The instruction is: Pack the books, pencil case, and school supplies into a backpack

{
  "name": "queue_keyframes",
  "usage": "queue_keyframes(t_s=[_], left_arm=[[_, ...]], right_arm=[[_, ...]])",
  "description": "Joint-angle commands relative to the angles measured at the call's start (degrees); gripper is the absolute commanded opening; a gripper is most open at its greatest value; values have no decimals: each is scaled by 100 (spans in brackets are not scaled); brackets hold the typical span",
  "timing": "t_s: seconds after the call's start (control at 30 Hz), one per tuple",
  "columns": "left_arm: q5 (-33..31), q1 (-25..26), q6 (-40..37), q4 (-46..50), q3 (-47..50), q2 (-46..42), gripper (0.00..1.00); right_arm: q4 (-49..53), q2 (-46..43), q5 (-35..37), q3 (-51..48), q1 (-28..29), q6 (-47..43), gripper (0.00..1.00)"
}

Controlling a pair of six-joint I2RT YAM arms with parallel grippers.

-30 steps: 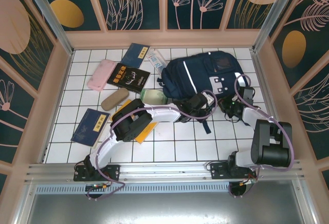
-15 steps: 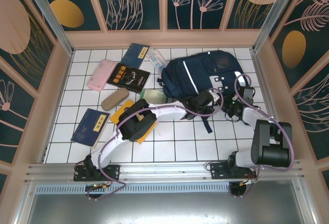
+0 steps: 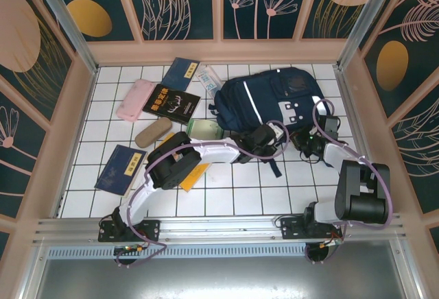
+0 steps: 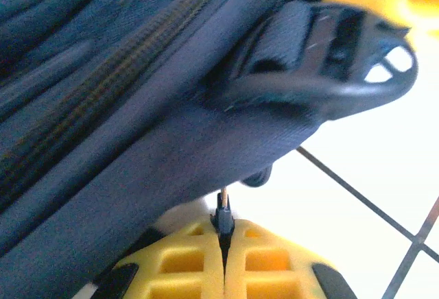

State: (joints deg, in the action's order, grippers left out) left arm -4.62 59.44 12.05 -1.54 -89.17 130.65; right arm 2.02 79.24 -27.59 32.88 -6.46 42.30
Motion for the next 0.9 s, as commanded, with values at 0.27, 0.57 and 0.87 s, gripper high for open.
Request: queue_keyframes(t_s=[0.27,0.57,0.87], left_arm=[[-546,-307,387,-66,919,-992,0],[-934,-574,407,213,1841,-1924,0],[-864,-1013,468,702,2376,-2669,0]], right_arm=[[245,-216,-186,34,-281,-235,0],[324,-269,154,101,-505,-552,0],[376,-3,559,620,-652,-861,0]])
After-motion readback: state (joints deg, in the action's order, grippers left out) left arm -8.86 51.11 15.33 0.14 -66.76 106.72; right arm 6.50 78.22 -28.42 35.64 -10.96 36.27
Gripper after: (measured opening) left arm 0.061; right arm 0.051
